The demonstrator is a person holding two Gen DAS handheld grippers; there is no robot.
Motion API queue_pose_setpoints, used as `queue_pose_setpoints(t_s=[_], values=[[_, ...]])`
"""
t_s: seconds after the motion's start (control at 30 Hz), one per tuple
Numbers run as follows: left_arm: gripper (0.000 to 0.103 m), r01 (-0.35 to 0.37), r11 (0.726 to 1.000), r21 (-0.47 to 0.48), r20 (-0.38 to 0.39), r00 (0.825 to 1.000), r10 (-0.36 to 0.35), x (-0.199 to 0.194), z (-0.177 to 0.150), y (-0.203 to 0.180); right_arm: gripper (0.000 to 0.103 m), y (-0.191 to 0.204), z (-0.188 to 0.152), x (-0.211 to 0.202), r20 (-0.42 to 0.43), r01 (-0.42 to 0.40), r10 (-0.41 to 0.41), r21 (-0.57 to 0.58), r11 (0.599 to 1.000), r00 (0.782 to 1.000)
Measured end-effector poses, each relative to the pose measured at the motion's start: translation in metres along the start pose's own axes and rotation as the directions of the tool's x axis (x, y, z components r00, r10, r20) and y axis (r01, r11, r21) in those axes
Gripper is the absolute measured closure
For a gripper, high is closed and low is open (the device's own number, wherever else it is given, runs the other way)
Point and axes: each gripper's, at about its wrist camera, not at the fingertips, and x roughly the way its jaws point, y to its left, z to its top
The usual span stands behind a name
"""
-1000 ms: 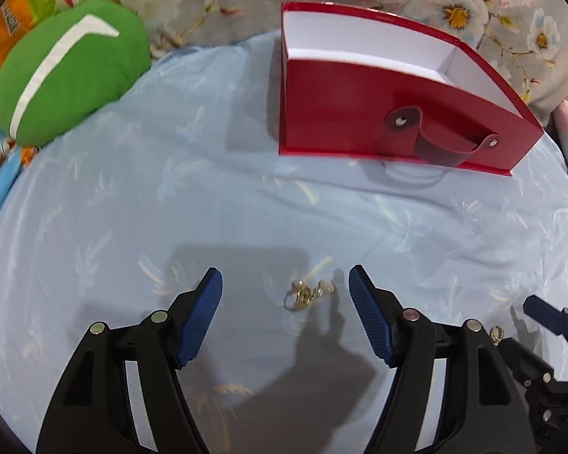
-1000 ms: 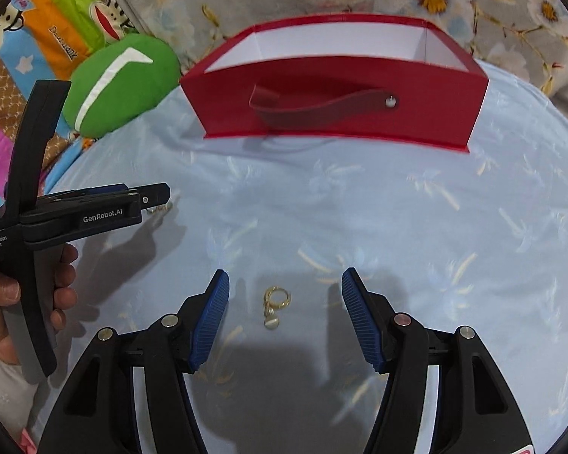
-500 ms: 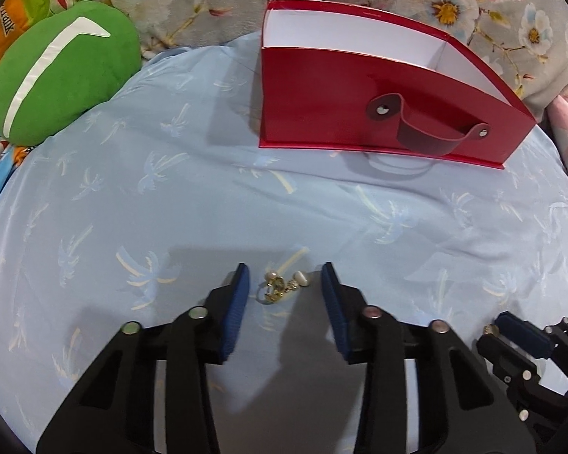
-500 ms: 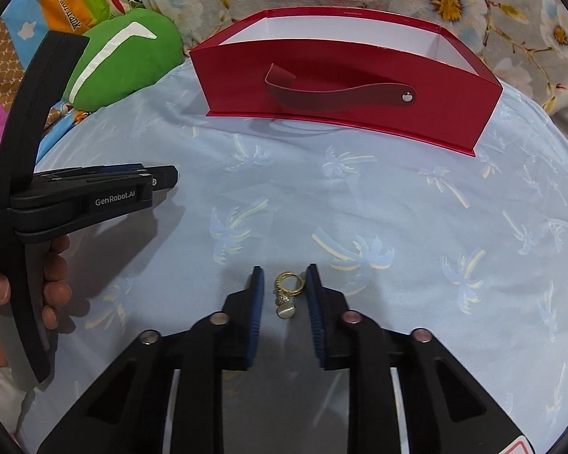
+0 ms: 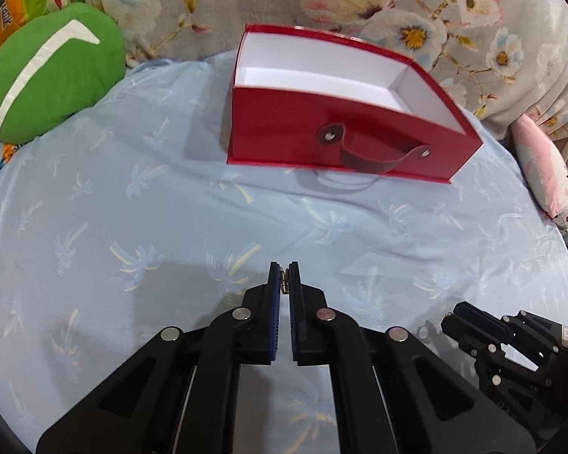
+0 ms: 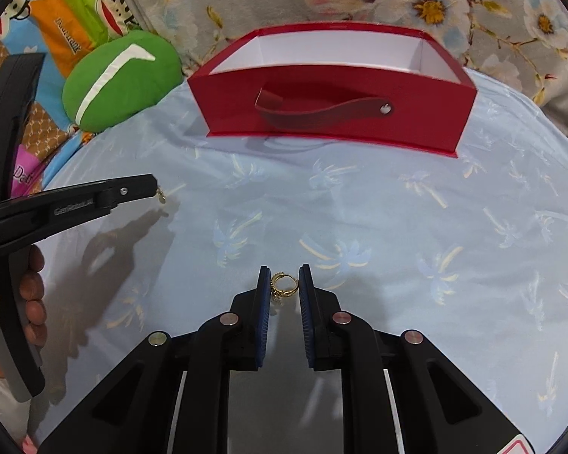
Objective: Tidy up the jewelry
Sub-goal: 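Grasp the gold charm earring with the right tool while the left tool grasps a small earring, then carry both earrings into the red box and open both tools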
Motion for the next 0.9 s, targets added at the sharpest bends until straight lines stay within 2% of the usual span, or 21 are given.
queue_pose_setpoints(t_s=[0.3, 0.5, 0.73, 0.9], values=[[0.1, -0.006, 1.0, 0.009, 0.101, 0.995, 0.005, -0.048, 0.023, -0.002, 0.089, -0.018, 0.018, -0.036, 0.092, 0.017, -0.02, 0.034, 0.999, 0.996], [0.099, -0.029, 0.999, 0.039, 0.18, 0.983, 0.022, -0.075, 0.051, -0.01, 0.089, -0.031, 0.047, -0.067, 0.189, 0.055, -0.058, 0.025, 0.998, 0.98], [0.099, -0.042, 0.996, 0.082, 0.275, 0.961, 0.018, -0.096, 0.096, -0.027, 0.089, -0.044, 0.104, -0.107, 0.334, 0.096, -0.09, -0.002, 0.995, 0.938], [0.099, -0.043, 0.994, 0.103, 0.323, 0.946, 0.007, -0.096, 0.132, -0.041, 0.089, -0.051, 0.146, -0.12, 0.403, 0.109, -0.091, -0.022, 0.994, 0.911]])
